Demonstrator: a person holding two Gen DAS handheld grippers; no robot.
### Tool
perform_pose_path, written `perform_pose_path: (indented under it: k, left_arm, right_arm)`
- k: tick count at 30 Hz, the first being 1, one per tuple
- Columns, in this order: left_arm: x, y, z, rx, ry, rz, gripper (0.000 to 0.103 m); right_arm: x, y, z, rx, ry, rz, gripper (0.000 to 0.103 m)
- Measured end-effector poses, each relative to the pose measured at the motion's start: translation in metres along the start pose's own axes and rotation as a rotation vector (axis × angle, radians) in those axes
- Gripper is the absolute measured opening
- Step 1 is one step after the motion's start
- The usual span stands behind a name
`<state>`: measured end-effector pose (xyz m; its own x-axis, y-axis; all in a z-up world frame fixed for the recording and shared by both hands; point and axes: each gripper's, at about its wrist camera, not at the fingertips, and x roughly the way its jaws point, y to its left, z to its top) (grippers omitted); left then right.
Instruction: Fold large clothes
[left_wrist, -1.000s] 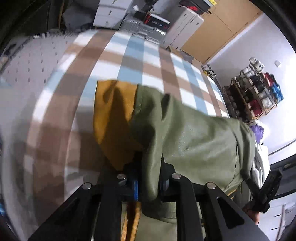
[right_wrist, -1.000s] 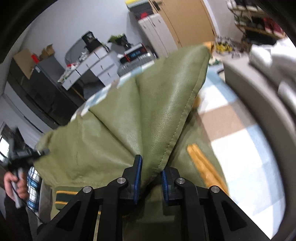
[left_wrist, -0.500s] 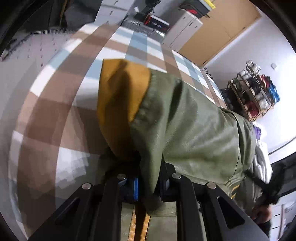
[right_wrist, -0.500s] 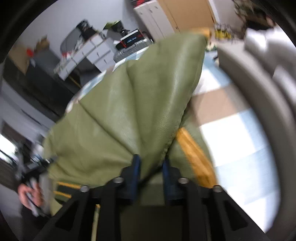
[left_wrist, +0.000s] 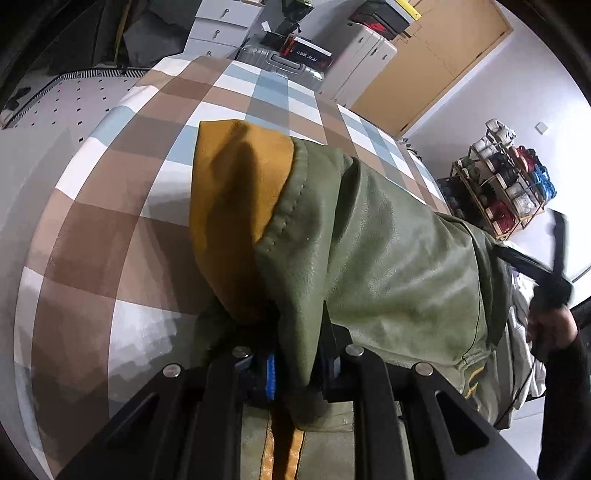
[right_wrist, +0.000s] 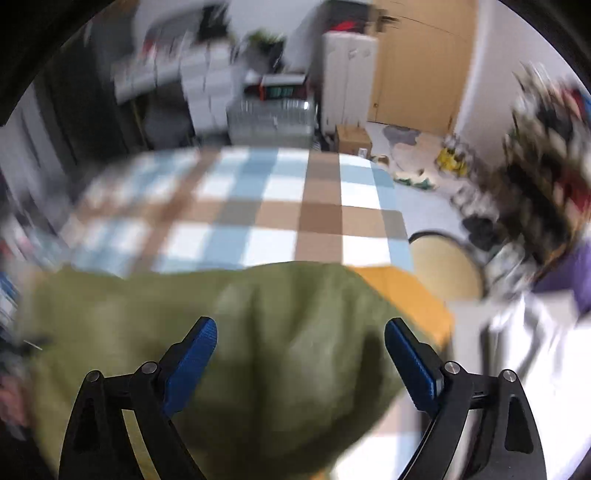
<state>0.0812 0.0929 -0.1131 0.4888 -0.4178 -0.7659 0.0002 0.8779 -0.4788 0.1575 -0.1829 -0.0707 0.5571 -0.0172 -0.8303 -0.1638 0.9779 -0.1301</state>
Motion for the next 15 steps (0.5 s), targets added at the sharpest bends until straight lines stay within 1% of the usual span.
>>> perform_pose_path:
  k: [1, 2, 3, 4, 5, 6, 7, 10, 12, 15]
  left_arm:
    - [0.0, -0.001, 0.0, 0.009, -0.001, 0.002, 0.013]
    - [0.0, -0.002, 0.0, 0.016, 0.001, 0.005, 0.013]
    - [0.001, -0.003, -0.001, 0.024, 0.001, 0.008, 0.013]
    - [0.001, -0.004, -0.001, 0.03, 0.0, 0.013, 0.013]
    - [0.001, -0.005, -0.001, 0.036, -0.001, 0.016, 0.013]
    - [0.001, -0.005, -0.001, 0.037, 0.0, 0.016, 0.013]
    - [0.001, -0.004, -0.001, 0.035, 0.003, 0.014, 0.013]
    - [0.001, 0.0, 0.0, 0.009, 0.012, -0.005, 0.013]
    - [0.002, 0.001, 0.0, 0.001, 0.014, -0.011, 0.013]
    - [0.002, 0.0, -0.001, 0.004, 0.016, -0.019, 0.014]
  right_arm:
    - [0.022, 0.011, 0.005, -0.059, 0.044, -0.079, 0.08]
    - [0.037, 0.013, 0.002, -0.081, 0.083, -0.083, 0.079]
    - [0.047, 0.011, -0.001, -0.087, 0.095, -0.087, 0.076]
    - [0.051, 0.005, -0.006, -0.089, 0.096, -0.075, 0.066]
    - [0.053, 0.002, -0.004, -0.084, 0.098, -0.058, 0.055]
    - [0.051, -0.004, -0.006, -0.083, 0.096, -0.039, 0.026]
    - [0.049, -0.011, -0.004, -0.067, 0.093, 0.002, 0.02]
    - [0.046, -0.019, -0.002, -0.033, 0.089, 0.028, 0.013]
    - [0.046, -0.022, -0.003, -0.019, 0.087, 0.032, 0.013]
    - [0.046, -0.035, -0.004, 0.066, 0.075, 0.054, 0.01]
